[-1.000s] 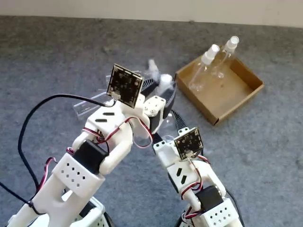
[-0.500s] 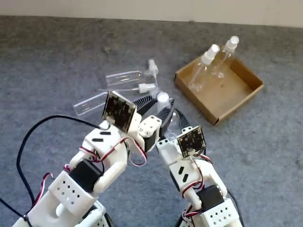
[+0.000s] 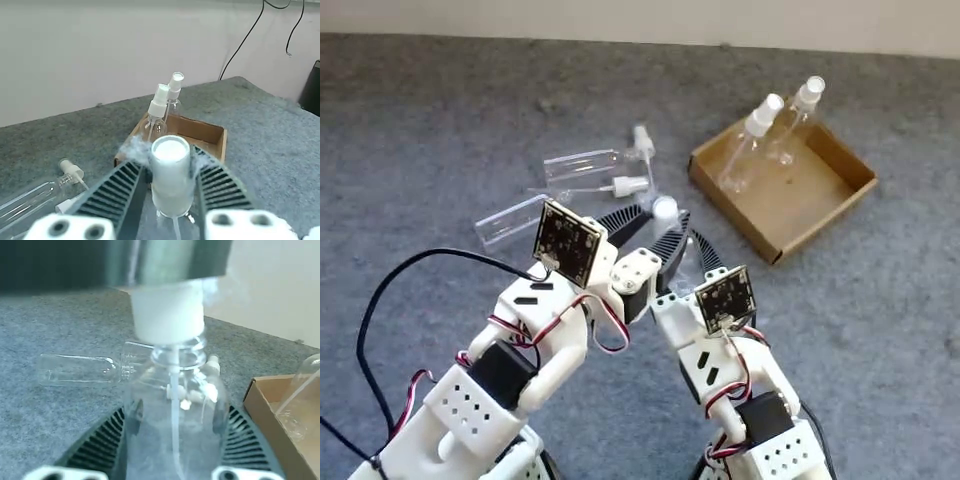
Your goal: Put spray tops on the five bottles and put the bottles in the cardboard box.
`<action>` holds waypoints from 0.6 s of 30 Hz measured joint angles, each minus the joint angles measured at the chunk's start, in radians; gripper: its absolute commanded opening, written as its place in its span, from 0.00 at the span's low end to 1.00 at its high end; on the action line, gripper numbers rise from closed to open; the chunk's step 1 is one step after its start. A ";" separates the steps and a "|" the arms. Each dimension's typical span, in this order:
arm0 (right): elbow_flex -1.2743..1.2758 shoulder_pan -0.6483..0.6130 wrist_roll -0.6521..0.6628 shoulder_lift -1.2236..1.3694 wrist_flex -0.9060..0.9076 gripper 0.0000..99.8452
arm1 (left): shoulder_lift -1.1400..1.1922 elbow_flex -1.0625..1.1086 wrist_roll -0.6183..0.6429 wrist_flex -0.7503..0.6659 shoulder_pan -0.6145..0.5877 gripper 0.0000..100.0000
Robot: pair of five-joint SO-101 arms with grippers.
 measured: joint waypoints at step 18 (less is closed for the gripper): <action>0.000 0.002 -0.002 0.000 0.000 0.16 | 0.000 0.009 0.000 0.000 0.008 0.16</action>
